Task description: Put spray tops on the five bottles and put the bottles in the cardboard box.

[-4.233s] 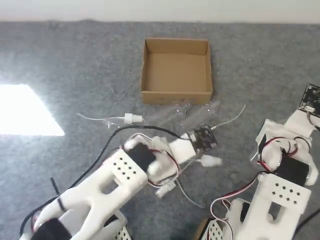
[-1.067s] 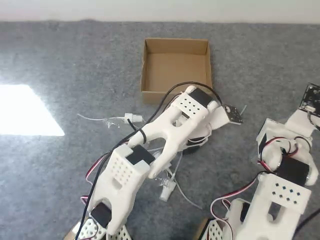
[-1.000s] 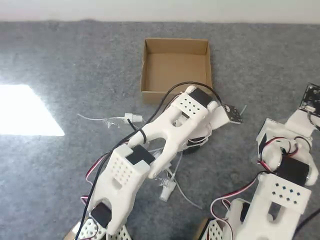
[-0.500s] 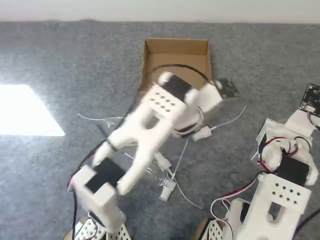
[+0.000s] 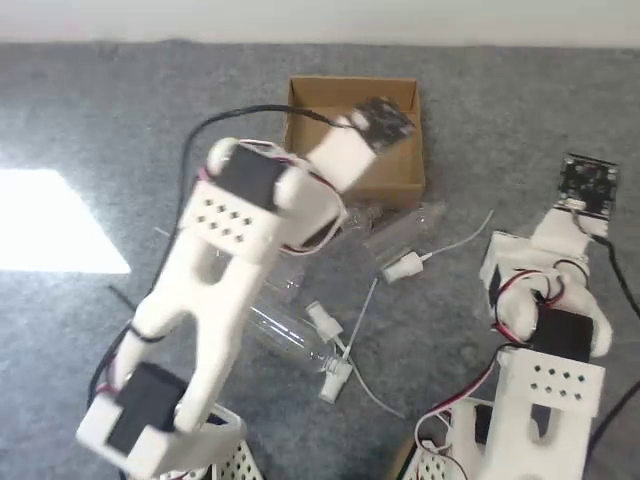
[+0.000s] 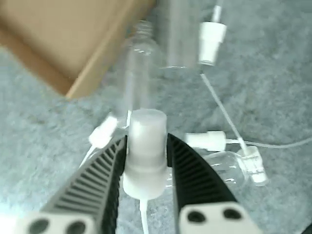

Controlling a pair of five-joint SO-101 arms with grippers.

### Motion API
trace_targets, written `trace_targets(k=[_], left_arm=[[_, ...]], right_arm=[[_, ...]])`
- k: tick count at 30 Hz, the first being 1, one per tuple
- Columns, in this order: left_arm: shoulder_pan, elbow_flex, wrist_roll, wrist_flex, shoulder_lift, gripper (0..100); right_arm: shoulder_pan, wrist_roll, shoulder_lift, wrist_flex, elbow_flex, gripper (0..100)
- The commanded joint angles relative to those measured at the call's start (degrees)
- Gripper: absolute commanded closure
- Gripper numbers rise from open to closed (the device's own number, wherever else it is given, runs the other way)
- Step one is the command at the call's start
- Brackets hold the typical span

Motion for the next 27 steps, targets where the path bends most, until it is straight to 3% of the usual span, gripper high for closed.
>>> trace_targets(k=[1, 14, 21, 27], left_arm=[[-3.9, -0.1, 1.1, 1.9, -6.7, 98], [-11.1, -0.1, 1.4, 1.8, -23.6, 98], [-14.3, -0.1, 3.3, 1.8, -30.2, 98], [-15.7, -0.1, 7.6, 1.7, -36.4, 98]], right_arm=[[-6.5, -0.4, -1.9, -1.4, -1.6, 84.8], [-27.5, -0.3, -1.9, 0.2, -7.5, 84.8], [-37.8, 0.0, -1.9, -5.8, -7.9, 84.8], [-41.8, 0.0, -4.5, -3.1, -7.7, 84.8]])
